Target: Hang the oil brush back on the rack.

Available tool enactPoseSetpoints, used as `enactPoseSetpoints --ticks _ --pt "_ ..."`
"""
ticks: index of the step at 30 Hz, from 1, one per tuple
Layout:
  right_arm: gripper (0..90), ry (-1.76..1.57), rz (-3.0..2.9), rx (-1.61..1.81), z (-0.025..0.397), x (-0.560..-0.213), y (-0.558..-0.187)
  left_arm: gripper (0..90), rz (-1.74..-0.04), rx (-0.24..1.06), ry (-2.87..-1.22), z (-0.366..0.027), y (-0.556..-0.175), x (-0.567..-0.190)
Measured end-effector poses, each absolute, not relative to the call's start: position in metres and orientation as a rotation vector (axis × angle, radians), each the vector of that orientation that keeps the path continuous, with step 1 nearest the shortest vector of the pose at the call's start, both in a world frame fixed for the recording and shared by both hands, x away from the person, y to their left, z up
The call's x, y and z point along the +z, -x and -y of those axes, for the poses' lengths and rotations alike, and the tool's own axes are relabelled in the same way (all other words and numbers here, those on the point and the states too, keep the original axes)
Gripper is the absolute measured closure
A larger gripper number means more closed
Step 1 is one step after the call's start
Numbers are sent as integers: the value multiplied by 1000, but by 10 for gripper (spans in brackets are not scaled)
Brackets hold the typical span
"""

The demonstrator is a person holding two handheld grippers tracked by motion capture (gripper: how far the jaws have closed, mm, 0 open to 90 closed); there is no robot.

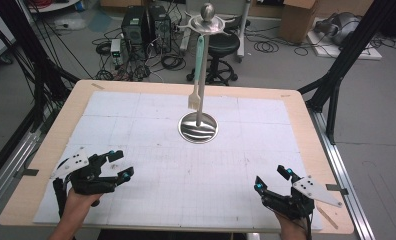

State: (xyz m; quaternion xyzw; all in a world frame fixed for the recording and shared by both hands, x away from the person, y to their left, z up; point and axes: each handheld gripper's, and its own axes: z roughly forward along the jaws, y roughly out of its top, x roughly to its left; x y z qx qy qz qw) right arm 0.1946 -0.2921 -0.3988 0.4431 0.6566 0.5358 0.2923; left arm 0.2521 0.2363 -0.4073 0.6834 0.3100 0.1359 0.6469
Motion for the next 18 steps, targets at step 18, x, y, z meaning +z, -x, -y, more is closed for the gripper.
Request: enactPoseSetpoints --ticks 18 --pt "164 -1187 -1748 1428 294 -399 -196 236 -712 322 -1552 -238 -253 -407"
